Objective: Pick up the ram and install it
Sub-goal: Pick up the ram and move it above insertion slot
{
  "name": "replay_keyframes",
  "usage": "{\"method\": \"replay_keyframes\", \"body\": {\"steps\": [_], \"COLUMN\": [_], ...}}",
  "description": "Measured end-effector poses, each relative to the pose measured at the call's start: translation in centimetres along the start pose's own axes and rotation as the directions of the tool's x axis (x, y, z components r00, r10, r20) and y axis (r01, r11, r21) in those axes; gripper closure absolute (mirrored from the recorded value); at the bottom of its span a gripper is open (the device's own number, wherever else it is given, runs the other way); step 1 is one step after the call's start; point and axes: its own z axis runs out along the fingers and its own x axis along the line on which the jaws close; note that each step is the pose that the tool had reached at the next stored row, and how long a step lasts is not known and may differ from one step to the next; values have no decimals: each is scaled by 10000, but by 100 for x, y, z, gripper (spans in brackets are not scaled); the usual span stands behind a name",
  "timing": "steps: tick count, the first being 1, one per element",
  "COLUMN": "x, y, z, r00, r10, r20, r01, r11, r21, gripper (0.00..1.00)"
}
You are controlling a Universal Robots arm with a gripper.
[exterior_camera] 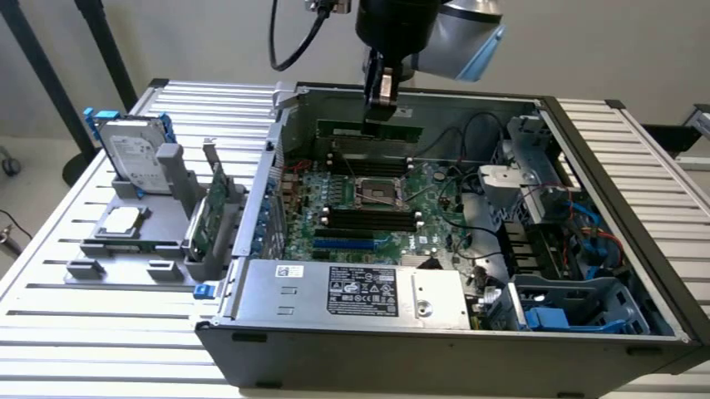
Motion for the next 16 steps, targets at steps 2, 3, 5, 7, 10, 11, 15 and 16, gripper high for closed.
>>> {"method": "replay_keyframes", "body": {"steps": [2, 3, 5, 7, 10, 11, 15, 16], "x": [-71, -91, -116, -124, -128, -127, -125, -125], "y": [-2, -3, -4, -7, -13, -15, -31, -38], "z": [20, 29, 43, 56, 74, 79, 109, 116], "r00": [10000, 10000, 9999, 9999, 9998, 9997, 9993, 9992], "r10": [2, 2, 3, 16, 60, 79, 156, 174], "r20": [-49, -69, -107, -140, -211, -245, -346, -371], "r01": [-2, -2, -2, -13, -54, -71, -143, -158], "r11": [10000, 10000, 9999, 9998, 9996, 9995, 9991, 9990], "r21": [37, 61, 120, 185, 282, 311, 390, 407], "gripper": [86, 86, 86, 86, 86, 86, 86, 86]}}
